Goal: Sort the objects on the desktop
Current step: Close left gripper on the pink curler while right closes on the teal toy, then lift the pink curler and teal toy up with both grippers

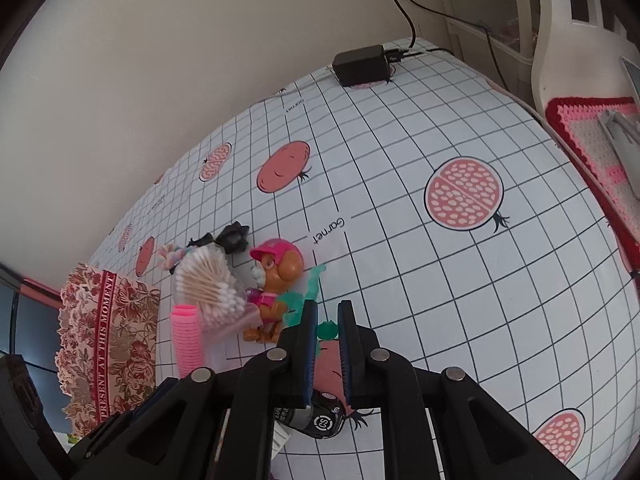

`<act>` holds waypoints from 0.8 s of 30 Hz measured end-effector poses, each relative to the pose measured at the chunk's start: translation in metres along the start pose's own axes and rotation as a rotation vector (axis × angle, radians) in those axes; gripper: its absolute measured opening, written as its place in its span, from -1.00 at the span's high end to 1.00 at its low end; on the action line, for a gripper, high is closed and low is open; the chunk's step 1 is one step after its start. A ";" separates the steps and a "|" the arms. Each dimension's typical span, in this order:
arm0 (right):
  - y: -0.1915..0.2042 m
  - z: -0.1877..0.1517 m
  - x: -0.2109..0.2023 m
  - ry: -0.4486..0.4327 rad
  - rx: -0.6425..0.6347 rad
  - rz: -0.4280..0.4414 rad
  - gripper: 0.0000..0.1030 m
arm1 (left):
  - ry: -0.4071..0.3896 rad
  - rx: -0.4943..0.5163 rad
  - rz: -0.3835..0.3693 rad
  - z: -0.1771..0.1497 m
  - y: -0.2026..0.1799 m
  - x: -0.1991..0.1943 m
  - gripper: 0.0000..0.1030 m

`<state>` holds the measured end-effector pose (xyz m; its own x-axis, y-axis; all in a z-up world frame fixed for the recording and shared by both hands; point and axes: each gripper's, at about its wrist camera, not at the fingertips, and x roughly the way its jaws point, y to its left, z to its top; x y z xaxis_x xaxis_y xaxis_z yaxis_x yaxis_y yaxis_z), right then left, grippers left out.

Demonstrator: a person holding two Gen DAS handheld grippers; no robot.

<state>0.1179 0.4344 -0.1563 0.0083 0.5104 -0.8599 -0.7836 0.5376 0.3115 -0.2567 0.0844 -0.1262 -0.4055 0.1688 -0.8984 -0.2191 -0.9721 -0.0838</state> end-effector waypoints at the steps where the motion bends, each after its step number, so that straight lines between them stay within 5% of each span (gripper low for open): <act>1: 0.002 0.002 -0.004 -0.010 -0.004 0.003 0.78 | -0.006 -0.006 -0.006 0.001 0.001 -0.002 0.73; 15: 0.022 0.015 -0.049 -0.126 -0.031 0.046 0.78 | -0.101 -0.030 -0.031 0.012 0.006 -0.033 0.92; 24: 0.032 0.020 -0.070 -0.175 -0.072 0.041 0.79 | -0.038 -0.018 -0.016 0.007 0.004 -0.015 0.92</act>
<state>0.1046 0.4298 -0.0778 0.0784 0.6431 -0.7618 -0.8276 0.4680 0.3099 -0.2577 0.0793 -0.1104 -0.4359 0.1903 -0.8797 -0.2098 -0.9720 -0.1063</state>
